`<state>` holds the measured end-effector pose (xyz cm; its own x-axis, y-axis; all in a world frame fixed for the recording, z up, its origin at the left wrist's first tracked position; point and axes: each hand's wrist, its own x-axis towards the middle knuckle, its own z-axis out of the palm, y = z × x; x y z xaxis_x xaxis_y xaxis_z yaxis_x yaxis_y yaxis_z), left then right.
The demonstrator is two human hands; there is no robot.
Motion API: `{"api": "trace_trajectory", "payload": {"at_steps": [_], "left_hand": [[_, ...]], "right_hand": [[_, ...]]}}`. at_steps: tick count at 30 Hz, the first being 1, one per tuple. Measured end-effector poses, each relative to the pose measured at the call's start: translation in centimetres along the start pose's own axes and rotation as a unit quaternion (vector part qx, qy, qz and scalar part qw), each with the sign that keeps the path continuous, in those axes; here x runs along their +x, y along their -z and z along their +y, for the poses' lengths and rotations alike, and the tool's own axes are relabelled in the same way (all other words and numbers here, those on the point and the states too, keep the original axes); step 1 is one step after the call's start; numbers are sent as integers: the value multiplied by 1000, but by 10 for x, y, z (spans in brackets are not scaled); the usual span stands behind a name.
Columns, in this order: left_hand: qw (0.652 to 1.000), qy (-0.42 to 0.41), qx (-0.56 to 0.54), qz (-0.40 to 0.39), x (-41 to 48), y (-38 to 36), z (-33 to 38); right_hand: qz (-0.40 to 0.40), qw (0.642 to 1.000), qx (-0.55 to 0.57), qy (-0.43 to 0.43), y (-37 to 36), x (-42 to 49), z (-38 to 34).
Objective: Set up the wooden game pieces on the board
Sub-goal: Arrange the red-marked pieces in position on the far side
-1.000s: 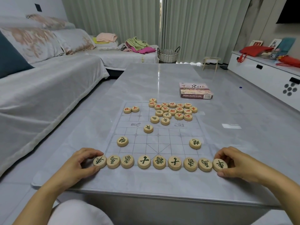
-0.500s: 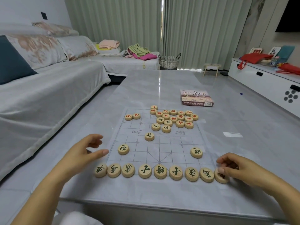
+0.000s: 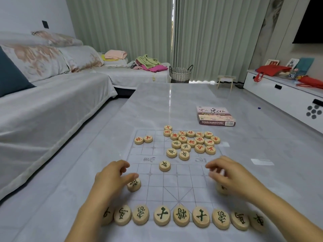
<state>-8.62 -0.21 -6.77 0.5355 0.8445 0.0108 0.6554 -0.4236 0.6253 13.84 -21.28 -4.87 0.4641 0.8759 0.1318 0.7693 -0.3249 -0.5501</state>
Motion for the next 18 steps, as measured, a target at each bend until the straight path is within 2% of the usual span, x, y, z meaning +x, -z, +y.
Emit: {"api": "trace_trajectory", "payload": {"at_steps": [3, 7, 10, 13, 15, 18], "left_hand": [[1000, -5, -3, 4, 7, -4, 2], [1000, -13, 11, -2, 14, -10, 5], [1000, -24, 12, 0, 18, -11, 8], [999, -36, 11, 3, 18, -13, 12], [999, -42, 14, 12, 17, -12, 12], [999, -41, 27, 17, 15, -12, 12]], "right_hand": [[-79, 993, -75, 50, -29, 51, -30], [-161, 969, -180, 46, -63, 99, -52], [-187, 966, -173, 35, -75, 111, -51], [-165, 976, -134, 38, -63, 108, -42], [-98, 992, -83, 17, -34, 101, -26], [11, 998, -6, -68, 18, 70, 21]]}}
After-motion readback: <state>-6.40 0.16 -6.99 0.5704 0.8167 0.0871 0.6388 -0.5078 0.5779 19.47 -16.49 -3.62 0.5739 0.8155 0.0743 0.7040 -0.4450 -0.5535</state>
